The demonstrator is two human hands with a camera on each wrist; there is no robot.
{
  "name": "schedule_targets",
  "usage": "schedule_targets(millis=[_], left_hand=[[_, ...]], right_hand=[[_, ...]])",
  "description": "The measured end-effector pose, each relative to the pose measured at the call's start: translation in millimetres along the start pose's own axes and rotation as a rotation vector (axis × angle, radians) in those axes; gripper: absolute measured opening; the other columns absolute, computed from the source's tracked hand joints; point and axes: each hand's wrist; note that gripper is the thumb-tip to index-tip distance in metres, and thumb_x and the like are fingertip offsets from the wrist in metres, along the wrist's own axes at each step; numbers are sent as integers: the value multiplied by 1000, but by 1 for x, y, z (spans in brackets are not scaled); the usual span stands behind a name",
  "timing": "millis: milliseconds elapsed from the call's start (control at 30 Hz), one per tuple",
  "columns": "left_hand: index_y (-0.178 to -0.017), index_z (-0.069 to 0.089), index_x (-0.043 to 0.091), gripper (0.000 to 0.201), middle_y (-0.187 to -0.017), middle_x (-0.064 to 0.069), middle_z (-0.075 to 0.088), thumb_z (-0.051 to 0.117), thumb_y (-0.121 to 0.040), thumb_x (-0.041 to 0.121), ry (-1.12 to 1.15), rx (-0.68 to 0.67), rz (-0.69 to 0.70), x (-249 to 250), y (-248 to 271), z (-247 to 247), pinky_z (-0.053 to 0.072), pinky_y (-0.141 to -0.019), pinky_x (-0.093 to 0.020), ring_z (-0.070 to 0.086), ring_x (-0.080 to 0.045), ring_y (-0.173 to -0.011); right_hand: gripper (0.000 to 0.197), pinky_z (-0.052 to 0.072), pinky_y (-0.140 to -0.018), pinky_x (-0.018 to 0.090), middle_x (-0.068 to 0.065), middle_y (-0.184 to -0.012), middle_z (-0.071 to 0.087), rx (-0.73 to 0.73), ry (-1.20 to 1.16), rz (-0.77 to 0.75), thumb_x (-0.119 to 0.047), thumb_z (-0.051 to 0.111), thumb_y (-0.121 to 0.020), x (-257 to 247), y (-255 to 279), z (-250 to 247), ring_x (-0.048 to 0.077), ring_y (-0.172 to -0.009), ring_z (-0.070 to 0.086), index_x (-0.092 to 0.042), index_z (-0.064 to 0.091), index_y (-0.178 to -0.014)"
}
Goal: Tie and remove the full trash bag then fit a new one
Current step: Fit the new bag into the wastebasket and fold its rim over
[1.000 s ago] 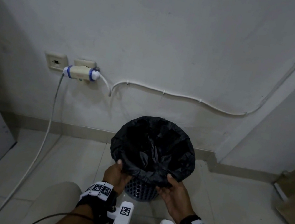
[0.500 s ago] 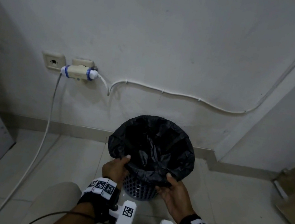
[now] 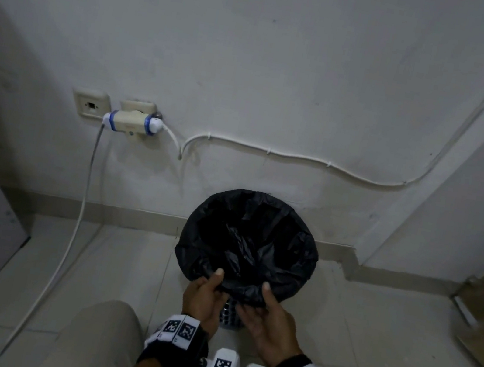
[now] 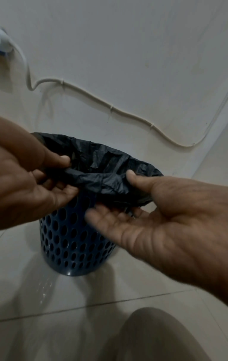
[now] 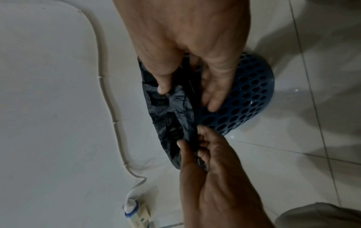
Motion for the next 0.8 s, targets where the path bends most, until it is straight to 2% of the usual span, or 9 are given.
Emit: schedule_targets(millis=[100,167,267,367,467,567,633,733,800], left_hand=[[-121,61,-1,35,-121,-18,66,61,-92,18,-40,-51,-55,-4,7,0,49,-98,-44,61,-33,-115],[-121,62,2,34,-121,-16,66,62,-92,19,-48,-60,-71,-4,8,-1,51,-95,-40,61,-32,-116],[-123,60,0,32,-120,-17,67,59,-93,11,-4,-79,-63,-2,12,2,56,-84,-35,64,-29,-111],[-124,58,-3,33,-118,-20,67,58,-93,5,38,-79,-77,4,13,3,59,-74,-33,65,-31,-107],[-126,56,-4,36,-119,-20,67,59,-93,9,0,-88,-85,8,13,0,58,-81,-35,64,-32,-111],[-122,60,2,33,-117,-14,69,60,-94,19,-12,-75,-62,12,12,-4,56,-78,-33,65,-27,-109],[-119,63,9,30,-116,-10,70,60,-93,25,26,-52,-40,15,11,-7,57,-77,-32,66,-23,-106],[-123,61,9,38,-121,-10,67,58,-94,32,40,-34,-33,19,10,-11,53,-88,-34,64,-23,-109],[-123,61,12,38,-120,-7,67,54,-96,37,30,-20,-38,22,10,-11,51,-89,-33,63,-20,-105]], right_hand=[[36,53,-91,42,23,-120,66,30,-74,-49,-18,65,-92,-5,-3,-5,35,-112,63,-1,59,-124],[37,57,-87,38,22,-120,67,4,-82,-60,-17,64,-92,-8,-4,-9,33,-113,63,-1,59,-126],[31,62,-72,31,19,-109,71,-26,-87,-26,-15,61,-94,-11,-3,-11,29,-104,65,-4,60,-122],[24,60,-74,33,17,-96,75,-63,-109,7,-14,58,-94,-14,0,-9,29,-101,64,-5,62,-116],[22,60,-75,35,17,-96,75,-93,-132,-3,-11,55,-95,-14,1,-7,30,-103,64,-4,61,-115],[21,61,-73,35,17,-96,75,-82,-141,-12,-10,55,-95,-13,0,-7,30,-102,64,-5,62,-114],[24,60,-78,37,17,-102,74,-92,-145,-19,-11,56,-95,-13,-1,-8,30,-105,64,-5,62,-117],[26,59,-79,37,16,-105,74,-95,-157,-18,-11,56,-95,-11,-3,-11,30,-106,64,-6,61,-120],[28,59,-80,38,16,-107,74,-94,-157,-17,-12,56,-95,-11,-4,-11,29,-107,64,-6,61,-122]])
Point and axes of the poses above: each hand's wrist, its own y-axis away from the middle knuckle, its own z-axis out of the palm, x = y × z
